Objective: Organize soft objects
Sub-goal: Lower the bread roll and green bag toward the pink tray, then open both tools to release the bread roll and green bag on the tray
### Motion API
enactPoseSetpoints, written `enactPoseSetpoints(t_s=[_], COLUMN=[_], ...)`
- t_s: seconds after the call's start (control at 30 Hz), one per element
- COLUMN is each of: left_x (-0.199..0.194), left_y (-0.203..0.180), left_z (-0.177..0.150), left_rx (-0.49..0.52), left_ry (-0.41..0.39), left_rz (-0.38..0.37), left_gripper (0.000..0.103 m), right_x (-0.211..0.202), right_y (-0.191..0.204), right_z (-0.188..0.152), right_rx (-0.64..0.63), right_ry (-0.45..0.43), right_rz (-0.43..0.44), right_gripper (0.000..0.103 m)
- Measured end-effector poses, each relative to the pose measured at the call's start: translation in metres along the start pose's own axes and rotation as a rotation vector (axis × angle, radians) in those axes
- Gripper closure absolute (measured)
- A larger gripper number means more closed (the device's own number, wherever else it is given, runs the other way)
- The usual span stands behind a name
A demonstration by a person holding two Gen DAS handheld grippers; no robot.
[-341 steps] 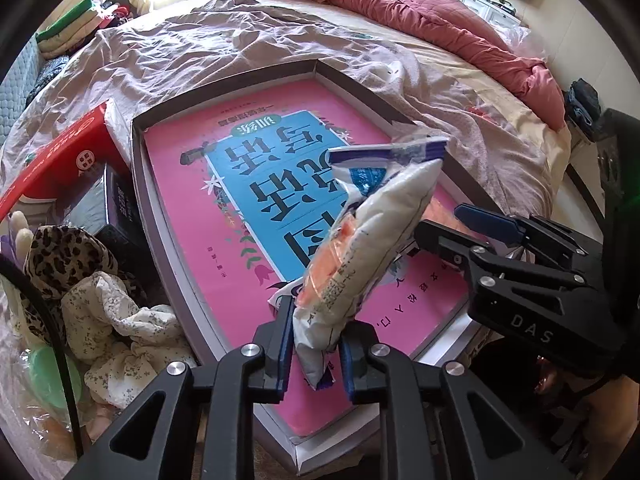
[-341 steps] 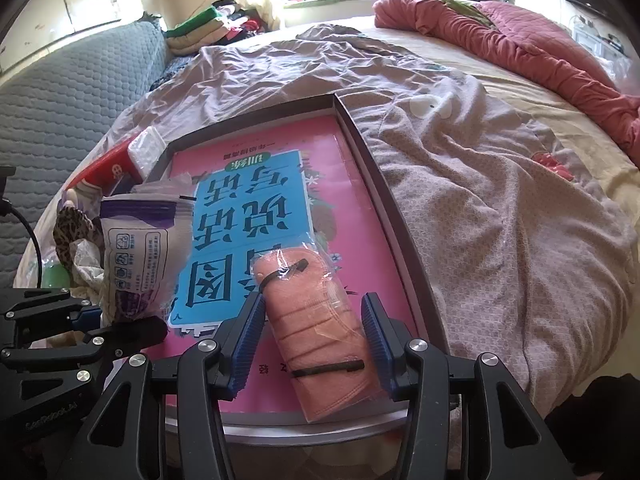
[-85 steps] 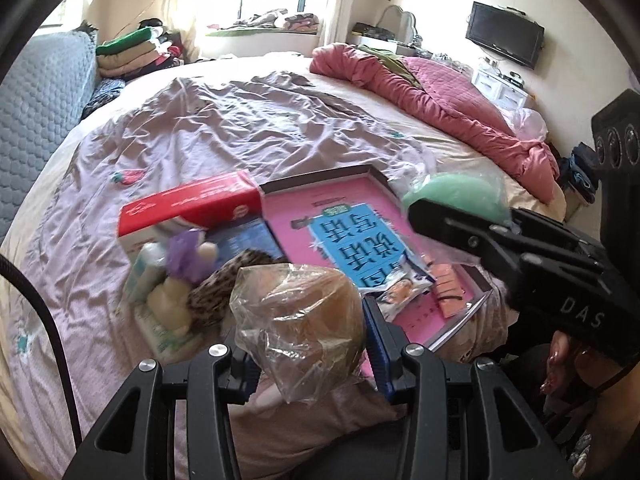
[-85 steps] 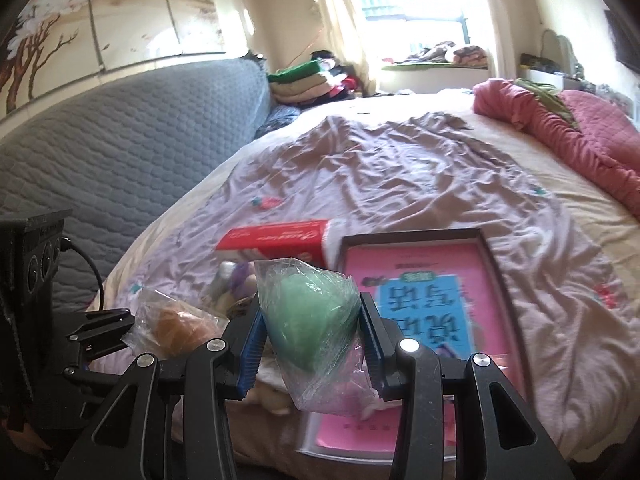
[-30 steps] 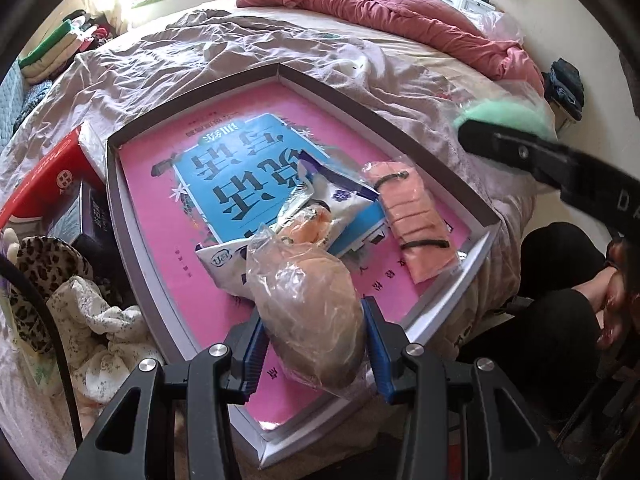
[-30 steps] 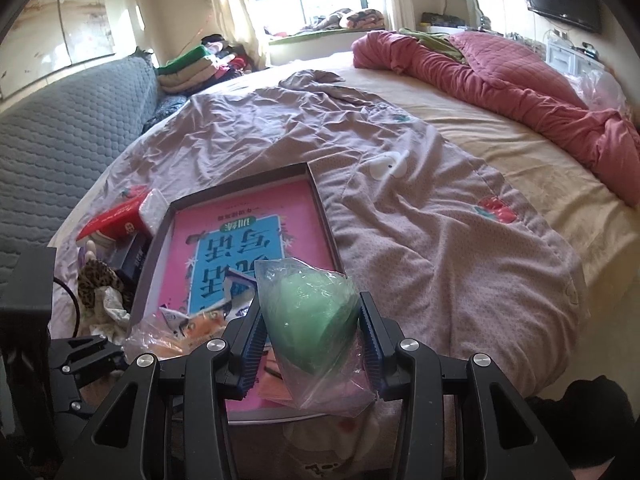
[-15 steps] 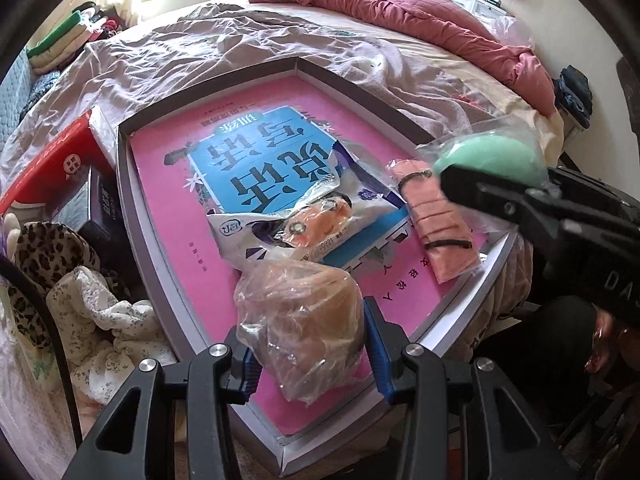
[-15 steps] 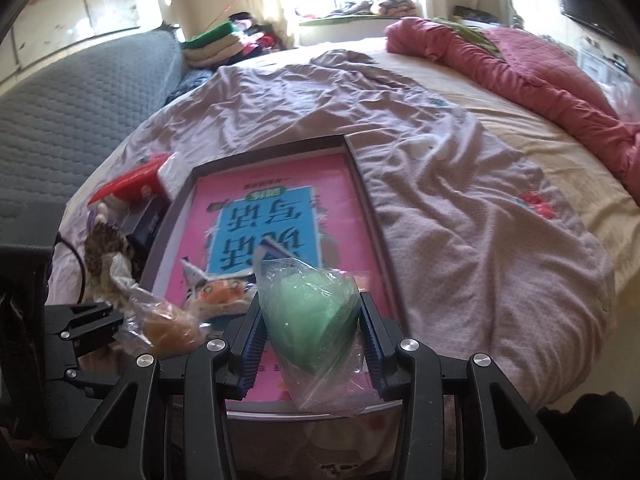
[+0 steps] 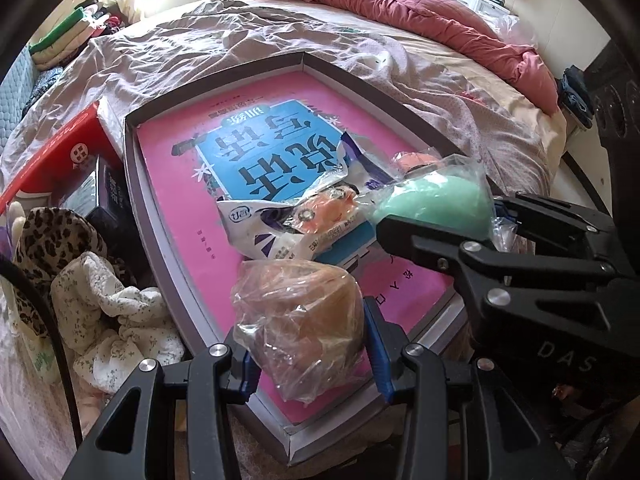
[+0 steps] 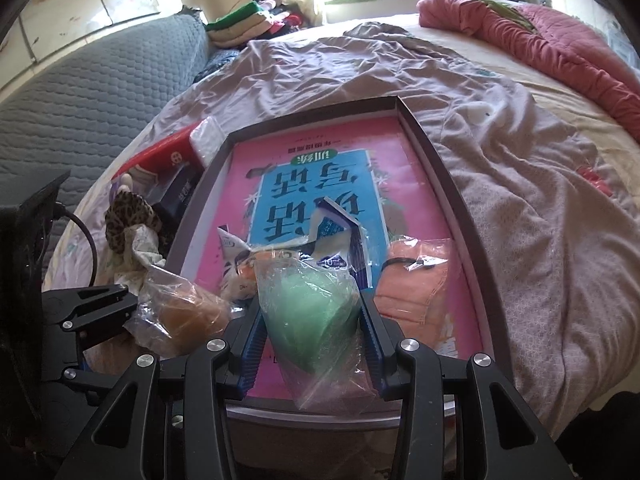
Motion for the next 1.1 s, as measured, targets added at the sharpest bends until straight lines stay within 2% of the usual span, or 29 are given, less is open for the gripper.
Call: enactPoseSetpoints(t_s=[0.2,0.83,1.03,1.1], left_x=[-0.0012,-0.0011,-0.0018,-0.0021], left_y=[0.0002,0.0019,0.0024,0.0020], left_z=[-0.0007,-0.0029,-0.0033,-0.0038], left_rx=[0.005,-0.008,-0.010,-0.005], left_ry=[0.001,0.002,0.003,0.004], left_rz=[0.002,0.003,0.002,0.004], left_gripper=[0.058,0.058,0.058,0.056], right_x=[0.0072,0.0077,0.0042,0.0030], right_y=[0.0002,-0.0073,-0.0073,-0.0070], right_z=[-0.0066,-0.0058,-0.0014,-0.0006], right_rx=[-0.018,-0.026,-0.026,-0.025], right_ry=[0.030,0.021,0.009,0.007], right_rz=[-0.017,-0.063,-0.068,-0.069], right_gripper=[0.057,0.056,0.054,0.050])
Point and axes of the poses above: each gripper's, at about its wrist camera, not at the fingertips, and x roughly the way its jaws point, y to its left, z to its top, the point moved 8 cm from there along x, roughly the way its jaws point, and after that the axes turned 12 degrees about -y, right-handed, at the moved point
